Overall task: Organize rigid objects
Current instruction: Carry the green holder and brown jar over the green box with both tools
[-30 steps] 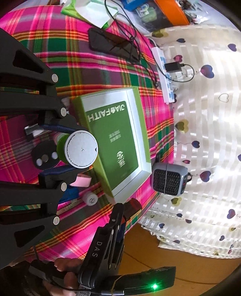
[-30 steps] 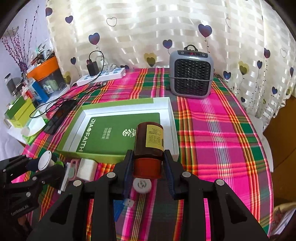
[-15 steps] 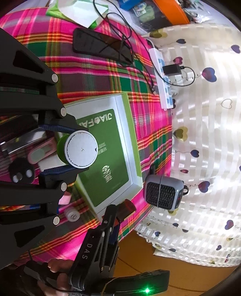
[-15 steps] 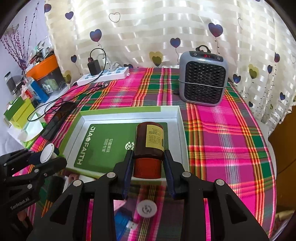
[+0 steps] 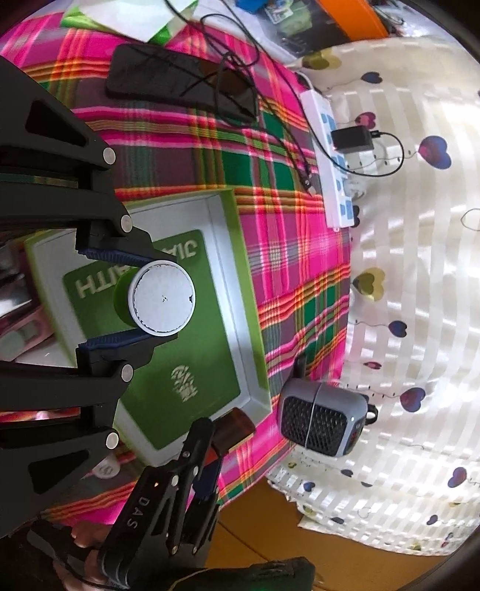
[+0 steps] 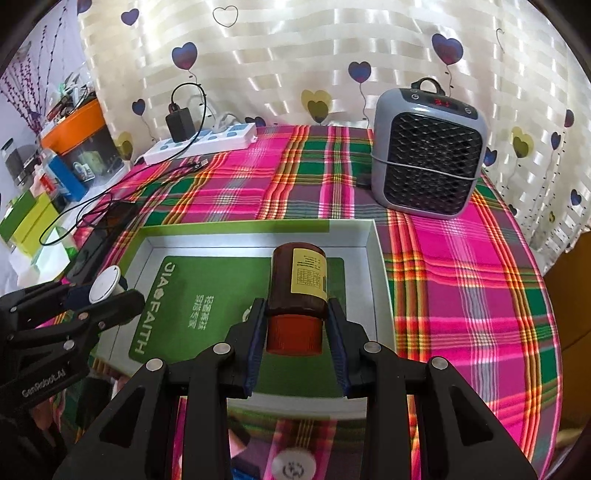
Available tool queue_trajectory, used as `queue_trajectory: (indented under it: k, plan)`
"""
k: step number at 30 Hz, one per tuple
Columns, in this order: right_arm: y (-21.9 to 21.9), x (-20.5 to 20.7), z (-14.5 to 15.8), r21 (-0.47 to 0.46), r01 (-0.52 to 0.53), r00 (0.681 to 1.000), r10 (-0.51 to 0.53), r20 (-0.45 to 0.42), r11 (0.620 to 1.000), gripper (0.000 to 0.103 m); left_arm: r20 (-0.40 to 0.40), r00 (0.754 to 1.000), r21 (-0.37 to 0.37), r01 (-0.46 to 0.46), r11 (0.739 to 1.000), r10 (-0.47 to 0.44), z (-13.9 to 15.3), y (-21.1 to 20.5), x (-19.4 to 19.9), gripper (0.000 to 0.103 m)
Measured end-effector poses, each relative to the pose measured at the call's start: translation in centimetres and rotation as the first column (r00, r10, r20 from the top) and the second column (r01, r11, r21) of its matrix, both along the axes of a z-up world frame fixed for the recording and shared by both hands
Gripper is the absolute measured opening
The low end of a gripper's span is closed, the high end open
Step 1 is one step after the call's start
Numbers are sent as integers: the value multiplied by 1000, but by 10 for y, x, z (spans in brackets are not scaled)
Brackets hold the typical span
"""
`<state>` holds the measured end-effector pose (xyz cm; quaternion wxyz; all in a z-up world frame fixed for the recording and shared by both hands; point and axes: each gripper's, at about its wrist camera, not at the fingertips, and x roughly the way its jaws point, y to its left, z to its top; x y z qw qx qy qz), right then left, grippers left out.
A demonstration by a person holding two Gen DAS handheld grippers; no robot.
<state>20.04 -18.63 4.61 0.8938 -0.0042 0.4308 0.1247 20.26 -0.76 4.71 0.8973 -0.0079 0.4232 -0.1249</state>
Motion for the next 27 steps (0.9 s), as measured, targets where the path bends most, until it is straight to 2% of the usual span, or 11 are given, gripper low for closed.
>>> queue_trajectory:
  k: [14, 27]
  plan:
    - [6, 25, -16, -19, -7, 1000, 6, -30, 1000, 33, -48, 999, 0, -12, 1000, 12, -19, -2, 34, 30]
    - [11, 38, -24, -58, -6, 999, 4, -37, 998, 33, -70, 997, 11, -18, 1000, 19, -29, -2, 45, 30]
